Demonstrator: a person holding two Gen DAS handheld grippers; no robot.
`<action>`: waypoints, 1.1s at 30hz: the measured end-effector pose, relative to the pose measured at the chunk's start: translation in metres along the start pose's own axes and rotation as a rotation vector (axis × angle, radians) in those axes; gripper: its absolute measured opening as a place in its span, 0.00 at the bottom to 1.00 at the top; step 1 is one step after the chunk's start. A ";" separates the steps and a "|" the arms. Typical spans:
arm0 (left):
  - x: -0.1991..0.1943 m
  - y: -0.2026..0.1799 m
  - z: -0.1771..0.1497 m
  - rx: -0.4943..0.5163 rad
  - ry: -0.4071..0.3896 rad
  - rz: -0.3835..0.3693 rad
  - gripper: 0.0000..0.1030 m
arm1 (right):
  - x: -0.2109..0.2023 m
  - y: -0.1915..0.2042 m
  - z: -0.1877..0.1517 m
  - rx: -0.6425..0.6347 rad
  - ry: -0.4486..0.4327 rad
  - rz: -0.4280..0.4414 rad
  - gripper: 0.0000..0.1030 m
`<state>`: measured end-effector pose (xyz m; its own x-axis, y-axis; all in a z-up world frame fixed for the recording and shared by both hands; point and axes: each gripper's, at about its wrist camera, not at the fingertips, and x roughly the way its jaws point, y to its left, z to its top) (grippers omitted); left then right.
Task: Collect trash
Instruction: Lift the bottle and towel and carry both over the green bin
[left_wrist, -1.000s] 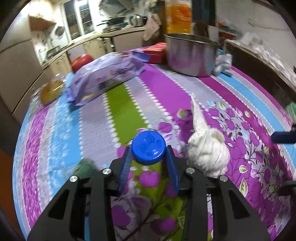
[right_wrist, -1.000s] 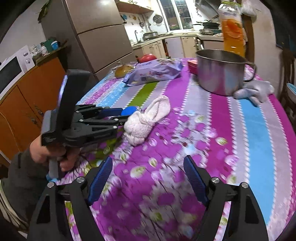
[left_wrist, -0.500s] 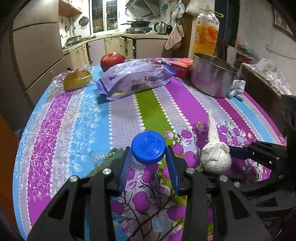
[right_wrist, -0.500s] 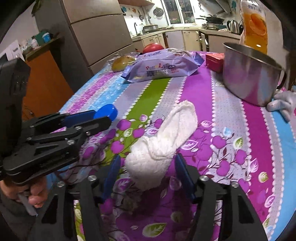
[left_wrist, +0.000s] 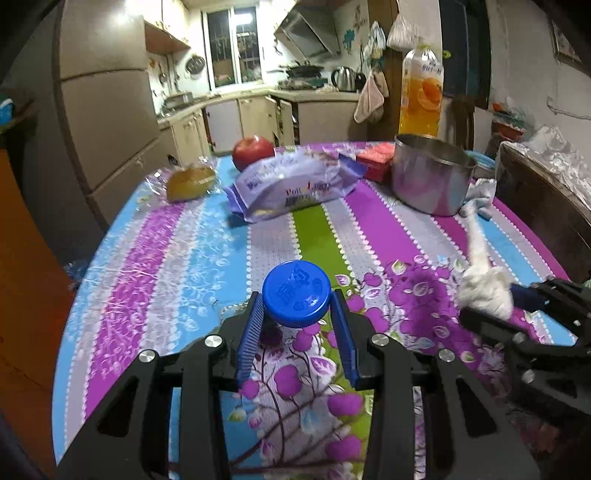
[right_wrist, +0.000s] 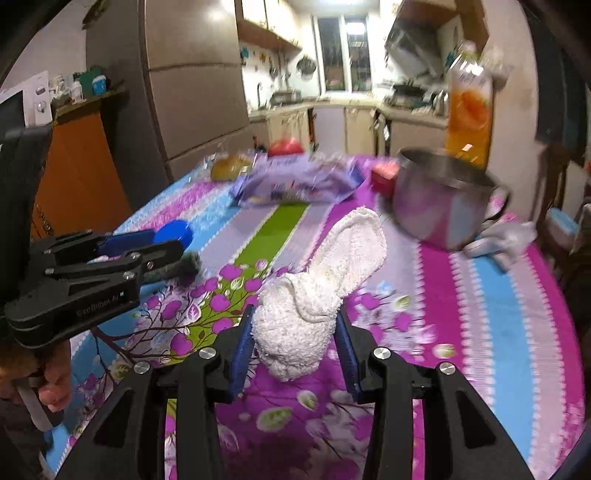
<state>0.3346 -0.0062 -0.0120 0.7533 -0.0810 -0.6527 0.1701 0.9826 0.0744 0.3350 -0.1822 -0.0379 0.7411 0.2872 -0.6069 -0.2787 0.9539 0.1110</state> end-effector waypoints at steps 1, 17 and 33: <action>-0.009 -0.004 -0.001 -0.007 -0.016 0.005 0.35 | -0.012 -0.001 -0.001 0.000 -0.025 -0.015 0.41; -0.098 -0.071 -0.015 -0.054 -0.199 -0.048 0.35 | -0.145 -0.017 -0.033 0.015 -0.227 -0.174 0.41; -0.136 -0.166 -0.008 0.022 -0.254 -0.177 0.35 | -0.259 -0.089 -0.073 0.116 -0.286 -0.320 0.41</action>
<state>0.1988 -0.1573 0.0584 0.8450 -0.2925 -0.4477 0.3244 0.9459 -0.0057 0.1234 -0.3477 0.0519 0.9227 -0.0276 -0.3844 0.0508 0.9974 0.0503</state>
